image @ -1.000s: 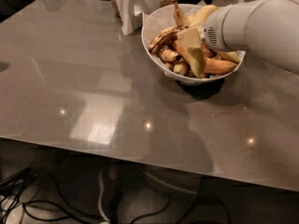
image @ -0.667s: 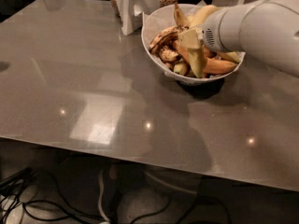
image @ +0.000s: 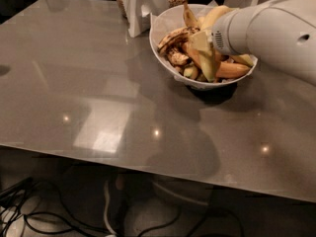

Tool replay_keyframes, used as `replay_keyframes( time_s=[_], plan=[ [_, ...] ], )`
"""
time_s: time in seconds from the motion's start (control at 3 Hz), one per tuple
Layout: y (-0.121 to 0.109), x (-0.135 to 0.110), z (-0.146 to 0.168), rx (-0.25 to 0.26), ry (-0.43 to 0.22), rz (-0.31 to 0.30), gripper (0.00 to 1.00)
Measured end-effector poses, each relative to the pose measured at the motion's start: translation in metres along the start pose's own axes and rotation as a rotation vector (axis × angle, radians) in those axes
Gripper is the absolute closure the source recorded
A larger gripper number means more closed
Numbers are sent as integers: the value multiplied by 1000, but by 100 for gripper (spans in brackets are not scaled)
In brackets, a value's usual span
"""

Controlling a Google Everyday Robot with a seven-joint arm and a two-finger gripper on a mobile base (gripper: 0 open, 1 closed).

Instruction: Pick banana from white bowl

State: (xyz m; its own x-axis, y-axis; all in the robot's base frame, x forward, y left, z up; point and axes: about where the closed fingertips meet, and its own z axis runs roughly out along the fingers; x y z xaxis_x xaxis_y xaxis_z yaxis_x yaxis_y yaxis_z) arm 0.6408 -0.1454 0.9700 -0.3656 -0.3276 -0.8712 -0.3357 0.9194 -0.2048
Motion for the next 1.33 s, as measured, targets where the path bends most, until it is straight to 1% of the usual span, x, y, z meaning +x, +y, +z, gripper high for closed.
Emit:
replay_keyframes(
  time_s=[0.33, 0.67, 1.0, 1.33],
  plan=[
    [0, -1, -1, 0, 0, 0, 67],
    [4, -9, -8, 18, -24, -33, 90],
    [10, -21, -21, 24, -62, -68, 100],
    [16, -34, -36, 17, -101, -100, 100]
  ],
)
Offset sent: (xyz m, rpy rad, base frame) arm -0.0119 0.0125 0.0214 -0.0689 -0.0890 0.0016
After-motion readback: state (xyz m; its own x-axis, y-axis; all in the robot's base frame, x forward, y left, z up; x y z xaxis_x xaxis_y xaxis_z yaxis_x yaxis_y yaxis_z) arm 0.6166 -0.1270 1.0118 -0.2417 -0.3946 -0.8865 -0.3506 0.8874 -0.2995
